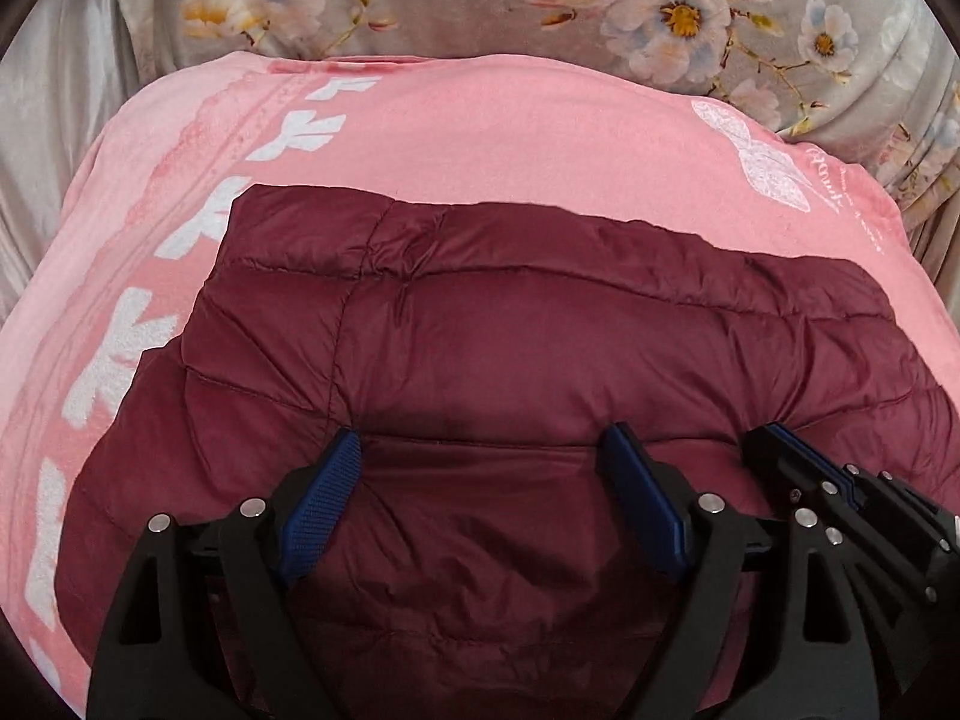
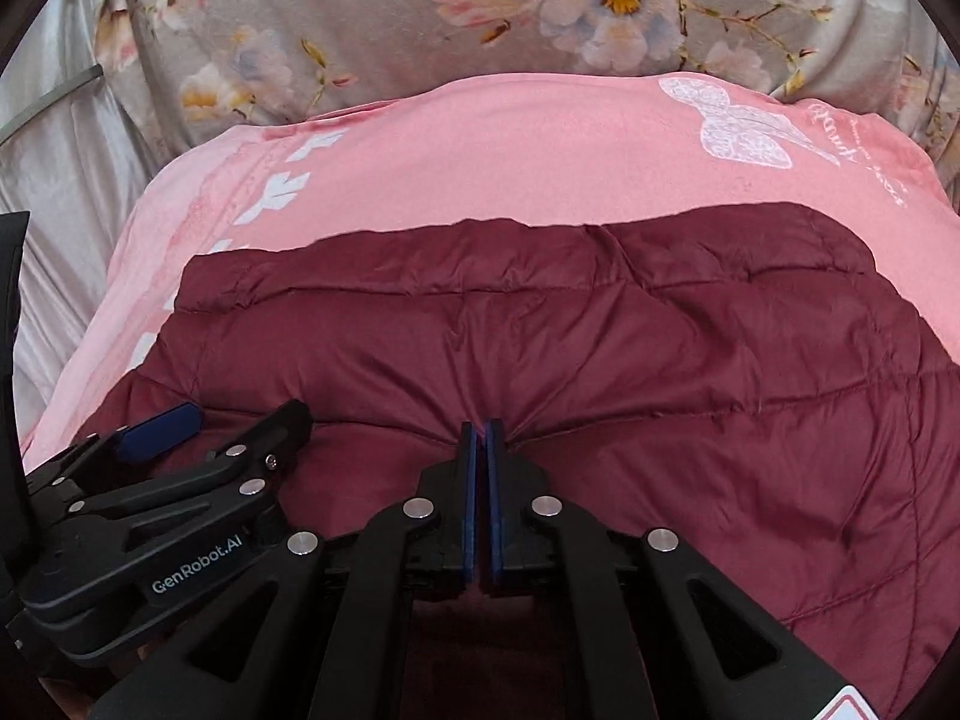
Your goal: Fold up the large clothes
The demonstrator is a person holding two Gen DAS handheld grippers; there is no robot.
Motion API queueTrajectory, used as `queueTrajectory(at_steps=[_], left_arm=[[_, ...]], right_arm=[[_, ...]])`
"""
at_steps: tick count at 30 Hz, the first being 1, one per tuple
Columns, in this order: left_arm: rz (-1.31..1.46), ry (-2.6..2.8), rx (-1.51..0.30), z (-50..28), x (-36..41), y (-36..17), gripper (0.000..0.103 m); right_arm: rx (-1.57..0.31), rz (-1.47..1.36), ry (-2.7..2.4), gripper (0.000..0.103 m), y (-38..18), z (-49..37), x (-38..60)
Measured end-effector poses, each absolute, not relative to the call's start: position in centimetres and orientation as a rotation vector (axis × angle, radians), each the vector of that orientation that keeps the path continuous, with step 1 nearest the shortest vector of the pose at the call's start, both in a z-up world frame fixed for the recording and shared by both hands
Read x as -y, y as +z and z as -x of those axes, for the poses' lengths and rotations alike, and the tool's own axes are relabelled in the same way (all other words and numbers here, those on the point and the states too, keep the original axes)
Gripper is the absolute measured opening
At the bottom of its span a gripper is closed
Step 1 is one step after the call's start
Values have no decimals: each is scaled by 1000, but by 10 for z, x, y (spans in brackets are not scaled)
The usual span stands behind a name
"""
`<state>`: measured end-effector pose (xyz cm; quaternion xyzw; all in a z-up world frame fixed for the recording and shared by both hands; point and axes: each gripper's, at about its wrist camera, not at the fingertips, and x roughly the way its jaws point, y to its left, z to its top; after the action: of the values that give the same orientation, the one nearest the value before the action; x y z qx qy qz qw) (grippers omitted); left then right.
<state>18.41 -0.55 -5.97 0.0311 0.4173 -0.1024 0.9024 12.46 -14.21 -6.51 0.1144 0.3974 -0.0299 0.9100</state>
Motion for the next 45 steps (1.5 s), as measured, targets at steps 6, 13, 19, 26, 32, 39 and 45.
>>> queueTrajectory(at_steps=[6, 13, 19, 26, 32, 39, 45], left_arm=[[-109, -190, -817, -180, 10, -70, 84], [-121, -181, -816, -180, 13, -73, 84], [-121, -182, -815, -181, 13, -73, 84], [-83, -198, -833, -176, -1, -67, 84], [48, -173, -812, -137, -76, -44, 83], [195, -140, -901, -124, -143, -66, 83], [138, -132, -871, -111, -135, -77, 84]], right_arm=[[-813, -217, -73, 0, -73, -126, 139], [-815, -231, -65, 0, -75, -126, 141], [-814, -229, -65, 0, -75, -126, 140], [-813, -200, -79, 3, -63, -110, 134], [-779, -205, 4, 9, -46, -58, 117], [-781, -209, -8, 9, -56, -35, 106], [-782, -231, 18, 10, -54, -21, 104]])
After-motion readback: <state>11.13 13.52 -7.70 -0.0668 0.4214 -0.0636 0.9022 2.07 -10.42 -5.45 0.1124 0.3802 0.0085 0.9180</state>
